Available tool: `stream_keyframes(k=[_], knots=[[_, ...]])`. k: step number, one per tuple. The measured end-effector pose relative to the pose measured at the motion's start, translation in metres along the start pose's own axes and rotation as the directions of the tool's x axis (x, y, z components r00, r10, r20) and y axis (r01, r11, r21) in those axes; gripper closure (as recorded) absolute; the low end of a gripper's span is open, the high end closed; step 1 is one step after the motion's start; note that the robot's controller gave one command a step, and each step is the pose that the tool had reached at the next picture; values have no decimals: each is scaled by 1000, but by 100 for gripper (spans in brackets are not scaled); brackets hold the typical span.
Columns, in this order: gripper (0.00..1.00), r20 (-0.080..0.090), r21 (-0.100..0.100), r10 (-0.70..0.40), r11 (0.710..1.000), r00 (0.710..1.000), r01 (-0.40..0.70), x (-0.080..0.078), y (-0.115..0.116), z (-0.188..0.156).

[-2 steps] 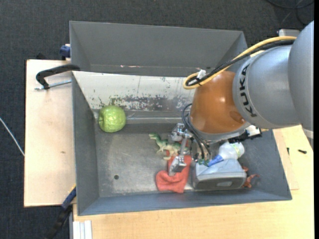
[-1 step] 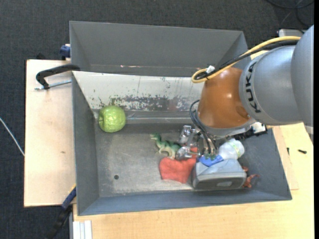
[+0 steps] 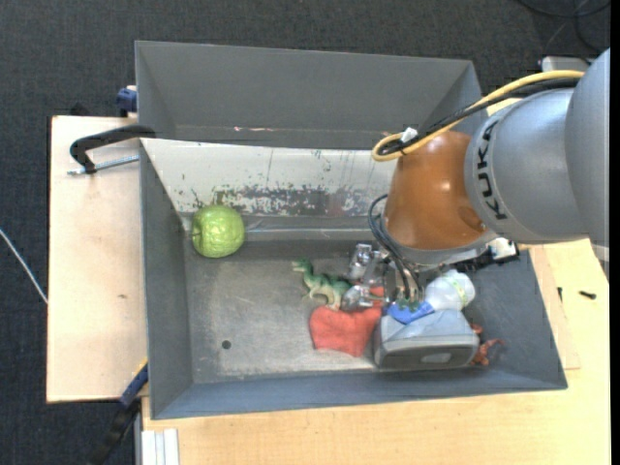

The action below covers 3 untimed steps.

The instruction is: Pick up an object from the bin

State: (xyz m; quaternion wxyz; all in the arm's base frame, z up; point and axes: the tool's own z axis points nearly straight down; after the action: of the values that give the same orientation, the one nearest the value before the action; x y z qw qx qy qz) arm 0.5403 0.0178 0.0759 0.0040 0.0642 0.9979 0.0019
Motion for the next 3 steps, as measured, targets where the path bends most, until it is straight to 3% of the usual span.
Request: stream_keyframes(k=[1,2,3], knots=[[100,-10,3,9,1000,1000,-9,7,-5,-44],[100,-2,3,35,999,999,-35,-2,0,-81],[100,-8,4,17,1000,1000,-17,10,-4,-96]])
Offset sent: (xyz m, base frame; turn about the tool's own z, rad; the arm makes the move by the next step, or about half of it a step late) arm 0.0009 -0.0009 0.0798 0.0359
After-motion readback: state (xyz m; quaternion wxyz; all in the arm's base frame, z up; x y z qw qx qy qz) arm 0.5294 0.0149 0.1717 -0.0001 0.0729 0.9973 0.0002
